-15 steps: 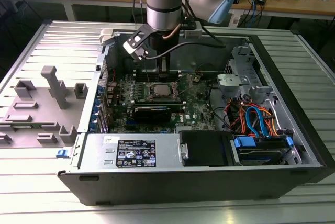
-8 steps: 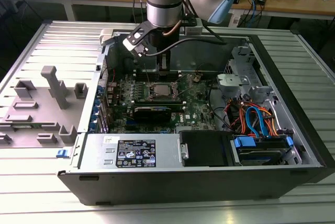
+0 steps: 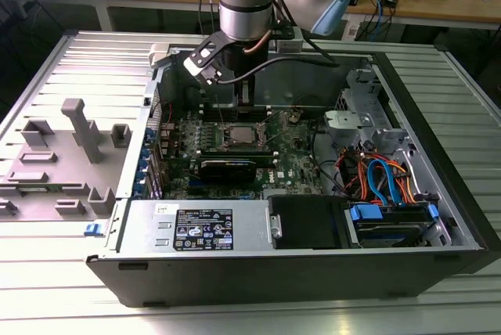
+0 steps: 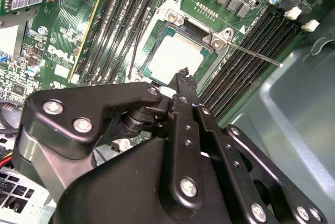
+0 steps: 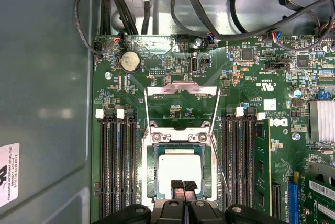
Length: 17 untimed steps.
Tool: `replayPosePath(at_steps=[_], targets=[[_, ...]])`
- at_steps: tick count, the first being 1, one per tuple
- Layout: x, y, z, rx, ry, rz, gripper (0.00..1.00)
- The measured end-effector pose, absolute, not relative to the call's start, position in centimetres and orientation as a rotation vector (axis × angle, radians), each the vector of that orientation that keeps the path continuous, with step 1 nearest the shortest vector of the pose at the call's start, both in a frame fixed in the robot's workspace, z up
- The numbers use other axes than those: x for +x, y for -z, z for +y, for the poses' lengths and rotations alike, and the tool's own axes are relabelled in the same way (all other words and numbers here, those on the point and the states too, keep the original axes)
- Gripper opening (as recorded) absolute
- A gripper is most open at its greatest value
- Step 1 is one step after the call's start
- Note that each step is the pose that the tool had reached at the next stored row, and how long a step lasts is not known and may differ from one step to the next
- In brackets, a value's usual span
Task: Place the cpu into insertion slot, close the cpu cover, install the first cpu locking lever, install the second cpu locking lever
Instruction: 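Close the cpu cover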
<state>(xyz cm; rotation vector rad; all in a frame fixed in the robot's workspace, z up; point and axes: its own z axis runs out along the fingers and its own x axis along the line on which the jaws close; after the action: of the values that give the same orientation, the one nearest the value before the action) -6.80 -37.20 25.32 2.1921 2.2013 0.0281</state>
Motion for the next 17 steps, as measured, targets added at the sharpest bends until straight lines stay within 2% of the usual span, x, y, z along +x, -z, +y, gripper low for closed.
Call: replayPosePath(at_steps=[17], targets=[[-5.1,-25.3,-37.2,2.192,-0.027,2.201,0.11]])
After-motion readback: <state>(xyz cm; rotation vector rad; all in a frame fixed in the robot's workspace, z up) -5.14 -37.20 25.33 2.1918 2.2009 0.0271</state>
